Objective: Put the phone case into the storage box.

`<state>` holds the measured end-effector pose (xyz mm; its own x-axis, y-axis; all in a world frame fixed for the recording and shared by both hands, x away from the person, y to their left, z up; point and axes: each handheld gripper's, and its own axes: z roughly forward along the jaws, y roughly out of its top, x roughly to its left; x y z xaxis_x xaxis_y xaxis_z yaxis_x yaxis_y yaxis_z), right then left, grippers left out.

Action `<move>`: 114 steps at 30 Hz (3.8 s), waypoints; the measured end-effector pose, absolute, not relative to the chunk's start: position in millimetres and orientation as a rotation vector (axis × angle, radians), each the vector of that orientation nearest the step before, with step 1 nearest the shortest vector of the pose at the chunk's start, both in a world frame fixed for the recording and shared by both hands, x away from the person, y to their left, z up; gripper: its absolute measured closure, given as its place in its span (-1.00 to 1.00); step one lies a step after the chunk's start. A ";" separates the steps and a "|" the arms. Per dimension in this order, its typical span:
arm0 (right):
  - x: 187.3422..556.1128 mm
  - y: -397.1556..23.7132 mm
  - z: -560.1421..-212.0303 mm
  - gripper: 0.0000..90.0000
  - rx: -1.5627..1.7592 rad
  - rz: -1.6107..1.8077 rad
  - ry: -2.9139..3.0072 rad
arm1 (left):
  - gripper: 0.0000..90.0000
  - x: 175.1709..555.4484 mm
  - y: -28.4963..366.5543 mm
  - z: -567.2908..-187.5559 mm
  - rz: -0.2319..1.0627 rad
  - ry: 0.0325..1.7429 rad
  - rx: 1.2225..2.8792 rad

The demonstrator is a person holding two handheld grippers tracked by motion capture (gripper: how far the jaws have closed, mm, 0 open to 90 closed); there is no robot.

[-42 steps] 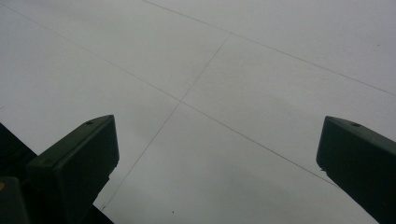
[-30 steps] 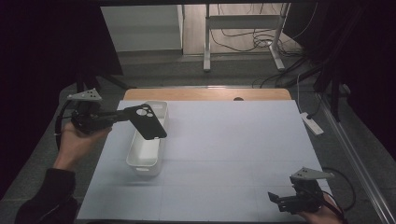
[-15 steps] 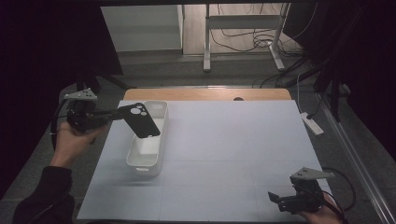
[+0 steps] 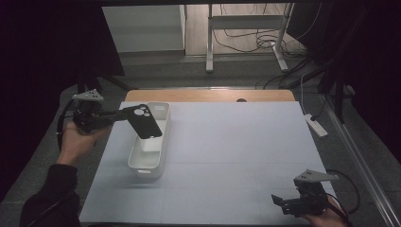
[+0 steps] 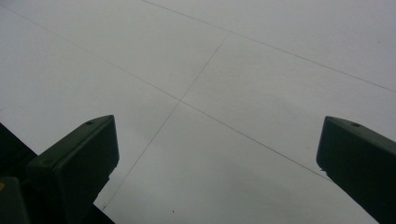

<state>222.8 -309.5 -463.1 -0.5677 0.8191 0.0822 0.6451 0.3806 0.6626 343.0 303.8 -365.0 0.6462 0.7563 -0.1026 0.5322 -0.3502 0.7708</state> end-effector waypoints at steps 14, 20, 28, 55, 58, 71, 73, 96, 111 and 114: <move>222.6 -310.0 -463.1 -1.00 1.296 0.969 2.386 | 0.85 365.6 299.4 -379.6 0.355 1.027 2.063; 222.7 -310.2 -463.3 -1.00 1.297 0.972 2.384 | 0.85 376.4 303.9 -386.1 0.344 1.038 2.046; 222.9 -310.5 -463.6 -1.00 1.302 0.975 2.386 | 0.85 387.1 299.9 -389.0 0.353 1.038 2.054; 223.3 -311.5 -463.9 -1.00 1.312 0.980 2.388 | 0.85 432.7 288.1 -401.3 0.380 1.074 2.081; 223.1 -311.5 -463.7 -1.00 1.312 0.979 2.389 | 0.85 436.9 287.4 -403.2 0.380 1.086 2.082; 223.3 -311.9 -463.8 -1.00 1.316 0.983 2.395 | 0.85 452.9 281.3 -409.0 0.401 1.086 2.094; 223.2 -311.9 -463.8 -1.00 1.315 0.985 2.396 | 0.85 455.0 279.6 -409.9 0.407 1.085 2.096; 224.2 -311.6 -464.9 -0.99 1.300 0.986 2.434 | 0.85 469.6 273.5 -419.6 0.497 1.021 2.141; 224.8 -311.7 -465.3 -0.98 1.303 0.986 2.451 | 0.66 481.4 276.1 -431.4 0.546 1.107 2.027; 224.8 -311.8 -465.3 -0.98 1.305 0.987 2.451 | 0.59 482.1 275.9 -432.2 0.534 1.117 2.015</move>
